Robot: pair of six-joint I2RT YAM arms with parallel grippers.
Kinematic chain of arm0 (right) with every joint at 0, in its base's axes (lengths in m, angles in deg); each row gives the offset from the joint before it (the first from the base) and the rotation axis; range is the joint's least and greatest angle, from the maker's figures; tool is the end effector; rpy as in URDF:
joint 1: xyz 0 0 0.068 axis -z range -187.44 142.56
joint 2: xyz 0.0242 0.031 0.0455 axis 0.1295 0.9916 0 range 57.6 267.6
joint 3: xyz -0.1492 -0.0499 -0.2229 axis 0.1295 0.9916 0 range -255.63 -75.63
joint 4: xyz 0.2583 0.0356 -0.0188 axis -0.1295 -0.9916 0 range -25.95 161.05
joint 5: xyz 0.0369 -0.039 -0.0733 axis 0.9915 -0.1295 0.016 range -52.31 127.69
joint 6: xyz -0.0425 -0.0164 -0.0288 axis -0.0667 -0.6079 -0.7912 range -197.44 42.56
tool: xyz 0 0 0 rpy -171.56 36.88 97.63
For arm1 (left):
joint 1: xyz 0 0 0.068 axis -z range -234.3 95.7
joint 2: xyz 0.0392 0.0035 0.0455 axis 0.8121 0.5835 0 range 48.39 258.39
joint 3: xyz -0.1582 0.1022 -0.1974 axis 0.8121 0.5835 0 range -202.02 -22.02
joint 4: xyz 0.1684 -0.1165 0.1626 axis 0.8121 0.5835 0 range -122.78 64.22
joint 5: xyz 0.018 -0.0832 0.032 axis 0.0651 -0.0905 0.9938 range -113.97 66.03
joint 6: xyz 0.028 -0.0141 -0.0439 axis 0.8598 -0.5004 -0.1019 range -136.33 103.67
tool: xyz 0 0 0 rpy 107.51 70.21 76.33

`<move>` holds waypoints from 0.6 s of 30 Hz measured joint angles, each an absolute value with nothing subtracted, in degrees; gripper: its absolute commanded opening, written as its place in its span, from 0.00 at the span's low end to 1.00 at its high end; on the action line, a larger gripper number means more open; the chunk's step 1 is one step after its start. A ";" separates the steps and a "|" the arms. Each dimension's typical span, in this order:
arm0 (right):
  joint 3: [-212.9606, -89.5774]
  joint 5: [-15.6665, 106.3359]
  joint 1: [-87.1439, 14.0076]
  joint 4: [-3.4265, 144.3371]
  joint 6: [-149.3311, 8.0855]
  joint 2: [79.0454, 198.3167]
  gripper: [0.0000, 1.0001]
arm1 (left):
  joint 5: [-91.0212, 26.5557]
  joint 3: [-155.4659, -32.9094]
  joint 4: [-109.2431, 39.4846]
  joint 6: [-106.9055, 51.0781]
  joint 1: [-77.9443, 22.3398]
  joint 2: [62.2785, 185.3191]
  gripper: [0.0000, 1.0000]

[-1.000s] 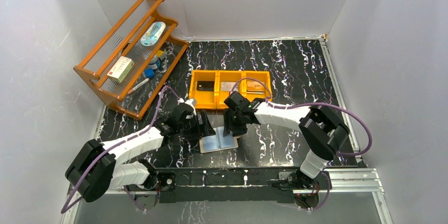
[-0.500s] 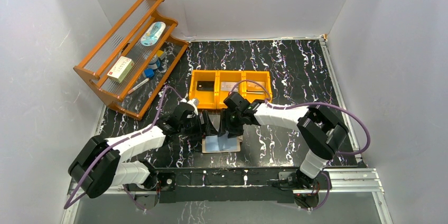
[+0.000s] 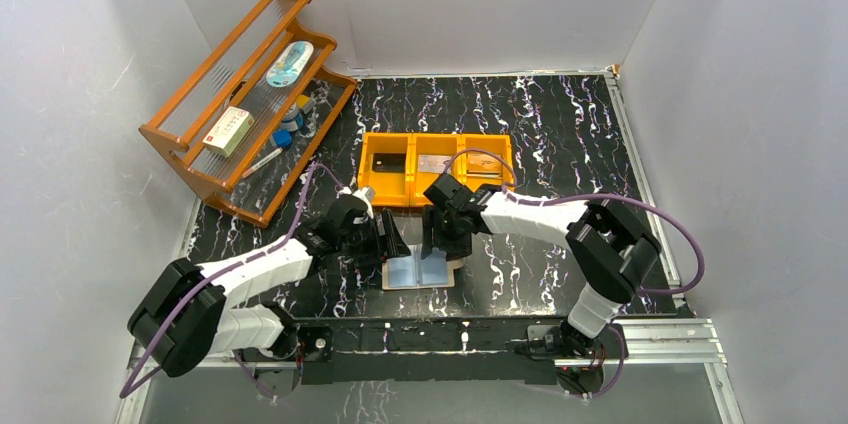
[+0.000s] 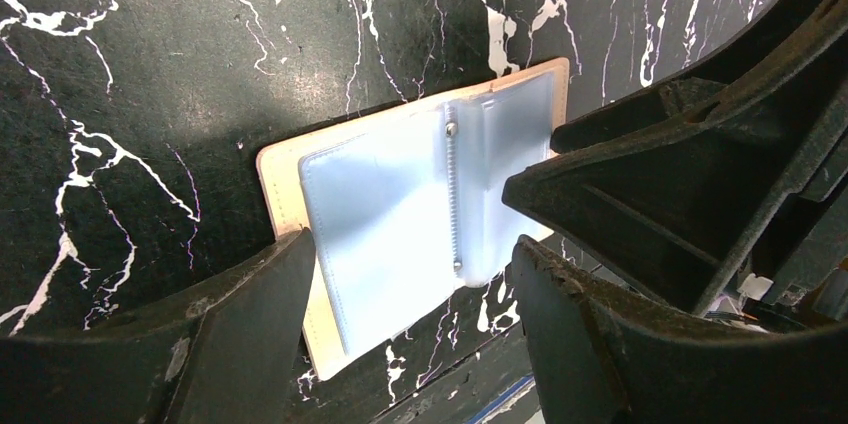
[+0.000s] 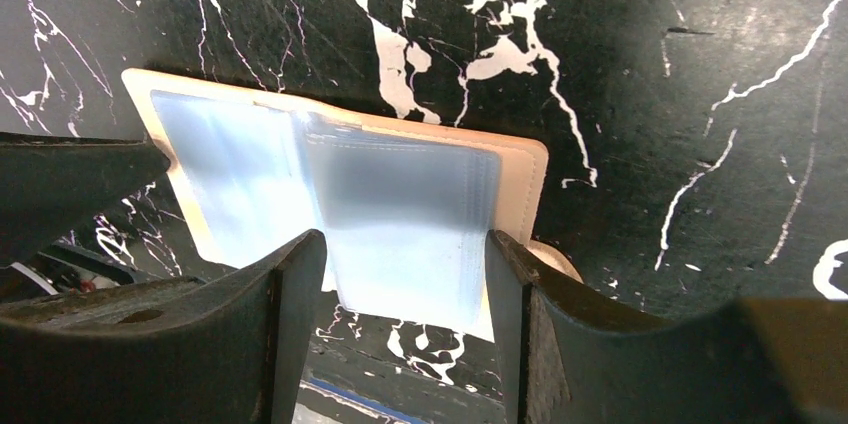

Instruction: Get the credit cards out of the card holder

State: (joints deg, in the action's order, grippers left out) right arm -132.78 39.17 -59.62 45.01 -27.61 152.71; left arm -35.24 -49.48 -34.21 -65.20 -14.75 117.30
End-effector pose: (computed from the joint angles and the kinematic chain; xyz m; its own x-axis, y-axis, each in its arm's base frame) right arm 0.1965 0.2545 0.1746 -0.9642 0.0035 -0.2650 -0.0928 0.9322 0.3499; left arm 0.1743 -0.1530 0.1725 -0.8834 -0.2285 -0.4092 0.1134 0.7430 -0.6596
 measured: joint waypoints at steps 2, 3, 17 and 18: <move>-132.78 39.87 -59.62 45.53 -27.37 153.15 0.66 | -35.44 -49.48 -34.21 -65.20 -14.75 117.78 0.71; -132.78 40.46 -59.60 45.95 -27.13 153.32 0.65 | -35.61 -49.48 -34.27 -65.20 -14.75 118.04 0.70; -128.10 50.95 -57.59 58.17 -24.42 153.30 0.64 | -37.07 -49.48 -36.17 -65.48 -14.93 119.46 0.70; -127.49 52.06 -57.07 59.19 -24.05 153.26 0.64 | -37.01 -49.48 -36.37 -65.54 -14.99 119.46 0.70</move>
State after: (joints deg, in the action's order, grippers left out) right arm -127.49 52.06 -57.07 59.19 -24.05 153.26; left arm -37.01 -49.48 -36.37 -65.54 -14.99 119.46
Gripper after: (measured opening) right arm 0.641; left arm 0.701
